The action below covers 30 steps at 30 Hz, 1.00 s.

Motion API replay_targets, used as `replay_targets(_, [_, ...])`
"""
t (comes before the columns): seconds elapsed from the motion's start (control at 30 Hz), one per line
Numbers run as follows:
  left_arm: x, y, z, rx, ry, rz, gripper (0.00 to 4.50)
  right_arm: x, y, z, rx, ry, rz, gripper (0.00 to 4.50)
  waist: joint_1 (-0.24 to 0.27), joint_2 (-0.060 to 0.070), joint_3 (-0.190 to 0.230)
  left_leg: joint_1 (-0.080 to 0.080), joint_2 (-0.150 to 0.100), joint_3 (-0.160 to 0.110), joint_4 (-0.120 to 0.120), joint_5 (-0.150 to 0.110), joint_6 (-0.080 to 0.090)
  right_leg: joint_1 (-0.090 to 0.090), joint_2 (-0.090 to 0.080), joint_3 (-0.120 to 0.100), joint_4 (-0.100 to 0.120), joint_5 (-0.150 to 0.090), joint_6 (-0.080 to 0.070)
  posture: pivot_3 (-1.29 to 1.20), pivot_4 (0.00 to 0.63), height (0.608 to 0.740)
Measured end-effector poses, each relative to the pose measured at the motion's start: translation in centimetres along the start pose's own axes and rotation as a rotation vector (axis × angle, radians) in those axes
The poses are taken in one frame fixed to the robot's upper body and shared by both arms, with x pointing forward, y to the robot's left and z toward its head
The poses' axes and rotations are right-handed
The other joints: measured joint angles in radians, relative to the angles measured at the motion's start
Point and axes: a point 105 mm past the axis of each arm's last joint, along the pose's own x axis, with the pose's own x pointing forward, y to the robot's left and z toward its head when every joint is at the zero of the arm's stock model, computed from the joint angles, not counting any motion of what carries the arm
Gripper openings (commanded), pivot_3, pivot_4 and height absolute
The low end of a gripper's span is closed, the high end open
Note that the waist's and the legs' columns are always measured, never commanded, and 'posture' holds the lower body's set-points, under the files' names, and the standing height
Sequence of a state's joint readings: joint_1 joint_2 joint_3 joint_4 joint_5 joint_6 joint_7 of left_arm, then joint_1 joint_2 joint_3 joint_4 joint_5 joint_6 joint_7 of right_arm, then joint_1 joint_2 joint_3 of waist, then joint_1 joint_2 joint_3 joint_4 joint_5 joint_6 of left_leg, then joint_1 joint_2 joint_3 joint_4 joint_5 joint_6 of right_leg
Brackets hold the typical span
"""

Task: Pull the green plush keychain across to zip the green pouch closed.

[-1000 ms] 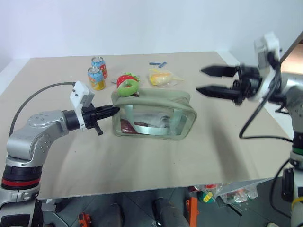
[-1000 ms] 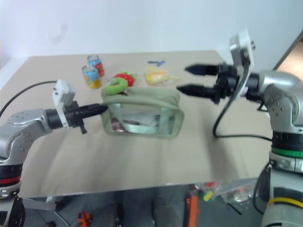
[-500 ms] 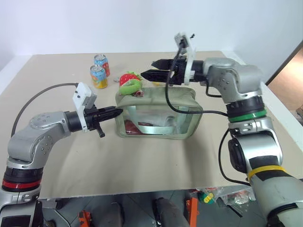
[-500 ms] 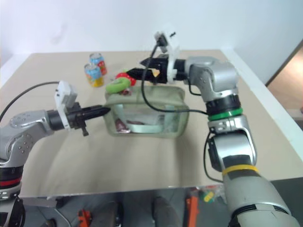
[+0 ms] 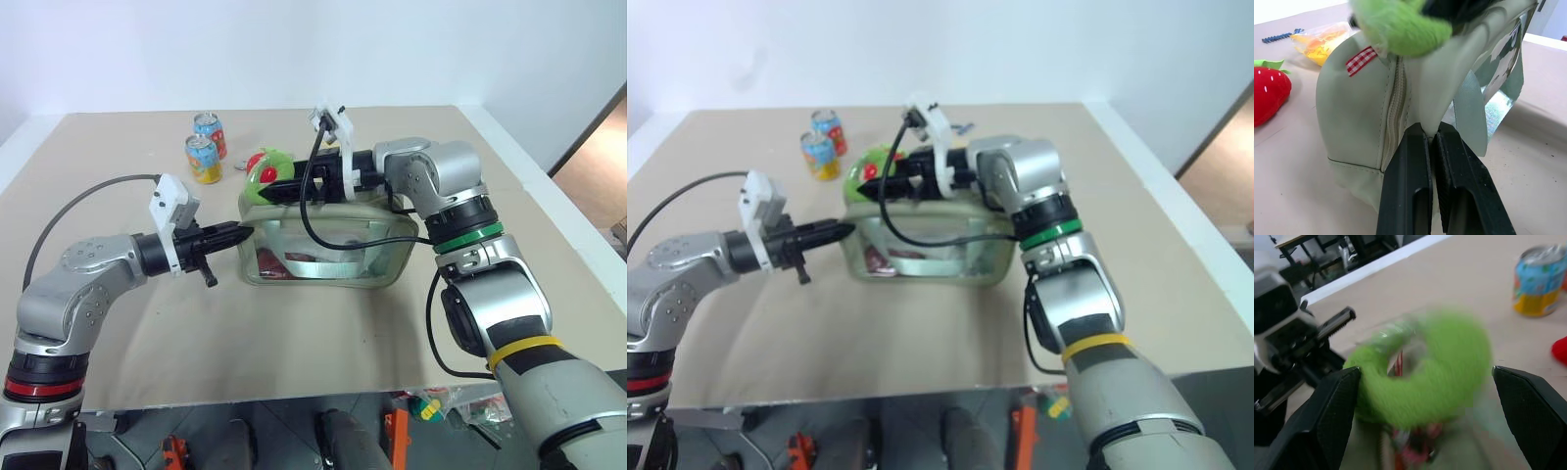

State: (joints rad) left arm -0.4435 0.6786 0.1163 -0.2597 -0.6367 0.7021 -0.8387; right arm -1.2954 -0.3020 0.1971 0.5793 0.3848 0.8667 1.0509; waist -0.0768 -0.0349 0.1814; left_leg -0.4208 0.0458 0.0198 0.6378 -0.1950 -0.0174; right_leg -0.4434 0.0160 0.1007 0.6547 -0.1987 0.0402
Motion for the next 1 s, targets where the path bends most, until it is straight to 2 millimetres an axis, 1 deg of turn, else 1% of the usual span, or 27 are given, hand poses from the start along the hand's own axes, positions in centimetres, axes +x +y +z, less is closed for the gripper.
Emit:
replay_targets(0.2, [0.1, 0.0, 0.1, 0.003, 0.000, -0.001, 0.00, -0.1, -0.1, 0.1, 0.000, -0.007, -0.007, 2.03, 0.000, 0.000, 0.000, 0.000, 0.000, -0.001, 0.000, 0.000, 0.000, 0.000, 0.000, -0.001, 0.000, 0.000, 0.000, 0.00, 0.150, 0.740])
replay_targets(0.23, [0.1, 0.0, 0.1, 0.004, 0.001, -0.003, 0.00, -0.1, -0.1, 0.1, -0.002, -0.012, -0.008, 1.56, 0.000, 0.000, 0.000, 0.000, 0.000, -0.001, 0.000, 0.000, 0.000, 0.000, 0.000, 0.000, 0.000, 0.000, 0.000, 0.00, 0.150, 0.740])
replay_targets(0.27, [0.1, -0.1, 0.1, 0.004, 0.001, -0.004, 0.00, -0.2, -0.1, 0.1, -0.004, -0.015, -0.008, 1.32, 0.000, 0.000, 0.000, 0.000, 0.000, -0.001, 0.000, 0.000, 0.000, 0.000, 0.000, 0.000, 0.000, 0.000, 0.000, 0.00, 0.150, 0.740])
replay_targets(0.3, [0.2, -0.1, 0.1, 0.005, 0.001, -0.006, 0.00, -0.3, -0.2, 0.2, -0.006, -0.024, -0.009, 0.90, 0.000, 0.000, 0.000, 0.000, 0.000, -0.001, 0.000, 0.000, 0.000, 0.000, 0.000, -0.001, 0.000, 0.000, 0.000, 0.00, 0.150, 0.740])
replay_targets(0.33, [0.2, -0.1, 0.1, 0.006, 0.001, -0.008, 0.00, -0.3, -0.2, 0.2, -0.004, -0.031, -0.009, 0.61, 0.000, 0.000, 0.000, 0.000, 0.000, -0.001, 0.000, 0.000, 0.000, 0.000, 0.000, -0.001, 0.000, 0.000, 0.000, 0.00, 0.150, 0.740])
replay_targets(0.37, [0.3, -0.1, 0.1, 0.007, 0.001, -0.009, 0.00, -0.4, -0.3, 0.2, -0.003, -0.037, -0.009, 0.24, 0.000, 0.000, 0.000, 0.000, 0.000, -0.001, 0.000, 0.000, 0.000, 0.000, 0.000, -0.001, 0.000, 0.000, 0.000, 0.00, 0.150, 0.740])
replay_targets(0.4, [0.4, -0.2, 0.1, 0.009, 0.002, -0.012, 0.00, -0.6, -0.3, 0.1, -0.005, -0.044, -0.010, 0.02, 0.000, 0.000, 0.000, 0.000, 0.000, -0.001, 0.000, 0.000, 0.000, 0.000, 0.000, -0.001, 0.000, 0.000, 0.000, 0.00, 0.150, 0.740])
replay_targets(0.7, [0.8, -0.3, 0.3, 0.017, 0.004, -0.025, 0.00, -1.3, 0.2, 0.4, -0.018, -0.106, 0.019, 0.02, 0.001, 0.000, 0.000, -0.001, 0.000, -0.001, 0.000, 0.000, 0.000, 0.000, 0.000, -0.001, 0.000, 0.000, 0.000, 0.00, 0.150, 0.740])
replay_targets(0.87, [0.9, -0.4, 0.3, 0.016, 0.005, -0.028, 0.00, -2.9, 2.6, 3.1, -0.120, -0.264, 0.137, 0.02, 0.002, 0.000, 0.000, -0.001, 0.000, -0.003, 0.000, 0.000, 0.000, 0.001, 0.000, -0.002, 0.000, 0.000, 0.000, 0.00, 0.150, 0.740])
replay_targets(0.93, [1.0, -0.4, 0.3, 0.014, 0.004, -0.030, 0.00, -3.3, 2.9, 3.2, -0.140, -0.282, 0.153, 0.02, 0.004, 0.000, 0.000, -0.001, 0.000, -0.003, 0.000, 0.000, 0.000, 0.001, 0.000, -0.003, 0.000, 0.000, 0.000, 0.00, 0.150, 0.740])
replay_targets(1.0, [1.1, -0.4, 0.3, 0.013, 0.002, -0.031, 0.00, -3.7, 2.8, 2.9, -0.137, -0.301, 0.154, 0.02, 0.004, 0.000, 0.000, -0.001, -0.001, -0.003, 0.001, 0.000, 0.000, 0.001, -0.001, -0.003, 0.000, 0.000, 0.000, 0.00, 0.150, 0.740])
